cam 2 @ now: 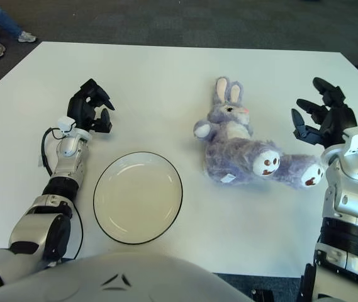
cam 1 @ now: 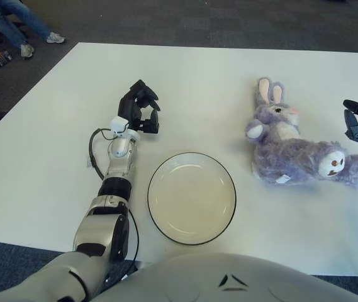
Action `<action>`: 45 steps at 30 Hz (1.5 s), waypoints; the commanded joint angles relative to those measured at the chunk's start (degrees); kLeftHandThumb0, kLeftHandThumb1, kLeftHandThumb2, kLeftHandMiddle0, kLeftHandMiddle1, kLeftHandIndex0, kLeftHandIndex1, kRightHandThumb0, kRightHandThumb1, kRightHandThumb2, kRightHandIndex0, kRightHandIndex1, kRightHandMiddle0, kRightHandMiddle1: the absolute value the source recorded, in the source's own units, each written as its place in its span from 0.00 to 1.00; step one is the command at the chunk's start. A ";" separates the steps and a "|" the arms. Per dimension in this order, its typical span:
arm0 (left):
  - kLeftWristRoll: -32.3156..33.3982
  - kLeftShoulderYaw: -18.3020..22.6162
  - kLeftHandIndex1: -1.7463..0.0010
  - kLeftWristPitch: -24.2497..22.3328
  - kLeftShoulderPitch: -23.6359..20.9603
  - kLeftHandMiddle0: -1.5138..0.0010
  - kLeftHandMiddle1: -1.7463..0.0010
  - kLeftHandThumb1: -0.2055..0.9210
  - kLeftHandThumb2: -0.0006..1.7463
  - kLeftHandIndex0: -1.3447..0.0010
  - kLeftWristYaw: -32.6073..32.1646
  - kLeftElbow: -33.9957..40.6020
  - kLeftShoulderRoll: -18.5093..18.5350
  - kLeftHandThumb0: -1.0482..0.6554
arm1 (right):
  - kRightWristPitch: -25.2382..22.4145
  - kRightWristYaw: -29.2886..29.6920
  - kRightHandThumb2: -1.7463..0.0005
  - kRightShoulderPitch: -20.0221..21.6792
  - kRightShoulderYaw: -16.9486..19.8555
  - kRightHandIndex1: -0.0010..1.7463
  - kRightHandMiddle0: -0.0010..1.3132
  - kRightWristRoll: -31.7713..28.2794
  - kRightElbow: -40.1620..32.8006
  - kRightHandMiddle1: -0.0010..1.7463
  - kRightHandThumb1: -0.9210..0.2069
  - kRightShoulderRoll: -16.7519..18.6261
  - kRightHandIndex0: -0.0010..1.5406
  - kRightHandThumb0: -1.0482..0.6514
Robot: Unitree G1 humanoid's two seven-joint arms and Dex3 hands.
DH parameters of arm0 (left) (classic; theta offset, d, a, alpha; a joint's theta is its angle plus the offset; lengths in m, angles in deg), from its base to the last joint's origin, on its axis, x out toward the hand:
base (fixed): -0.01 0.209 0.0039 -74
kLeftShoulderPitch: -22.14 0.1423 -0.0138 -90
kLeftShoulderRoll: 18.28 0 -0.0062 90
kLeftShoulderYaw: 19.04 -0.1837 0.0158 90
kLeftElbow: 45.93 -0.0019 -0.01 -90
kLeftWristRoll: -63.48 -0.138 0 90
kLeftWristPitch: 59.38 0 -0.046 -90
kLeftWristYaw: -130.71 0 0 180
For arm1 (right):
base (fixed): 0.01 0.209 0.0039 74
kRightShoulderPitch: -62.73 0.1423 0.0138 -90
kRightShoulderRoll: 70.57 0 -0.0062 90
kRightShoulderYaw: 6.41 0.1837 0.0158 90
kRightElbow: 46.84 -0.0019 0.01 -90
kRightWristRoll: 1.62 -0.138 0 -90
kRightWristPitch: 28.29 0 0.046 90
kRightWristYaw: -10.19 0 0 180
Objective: Put the doll into the plate.
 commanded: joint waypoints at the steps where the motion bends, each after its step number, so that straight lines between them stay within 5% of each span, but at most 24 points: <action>1: 0.15 -0.34 0.08 -0.11 5.49 0.48 0.00 0.22 0.91 0.48 0.77 -3.85 -1.31 0.61 | 2.47 -0.06 0.67 0.23 -0.74 0.22 0.00 1.64 -0.66 0.10 0.11 -0.57 0.08 0.21; 11: -0.11 -0.24 0.00 -0.06 5.58 0.58 0.00 0.31 0.87 0.54 0.32 -3.65 -1.42 0.61 | 7.40 1.60 0.72 6.12 -6.04 0.30 0.00 8.76 5.42 0.16 0.01 -1.36 0.04 0.14; 28: -0.38 -0.56 0.00 -0.08 6.00 0.58 0.00 0.30 0.88 0.53 0.43 -3.17 -1.15 0.61 | 10.25 5.05 0.74 8.95 -12.70 0.05 0.00 20.75 6.51 0.13 0.00 -3.29 0.00 0.07; 32: -0.42 -0.56 0.11 -0.15 5.97 0.45 0.00 0.19 0.93 0.46 0.36 -3.23 -1.14 0.61 | 11.48 4.44 0.74 10.57 -14.06 0.01 0.00 21.50 7.34 0.16 0.00 -3.66 0.00 0.03; 45: -1.22 -0.61 0.14 0.25 6.46 0.40 0.00 0.13 0.95 0.43 -0.60 -2.65 -1.17 0.61 | 7.24 2.48 0.77 11.11 -18.54 0.02 0.00 26.22 -5.07 0.31 0.00 -3.44 0.06 0.00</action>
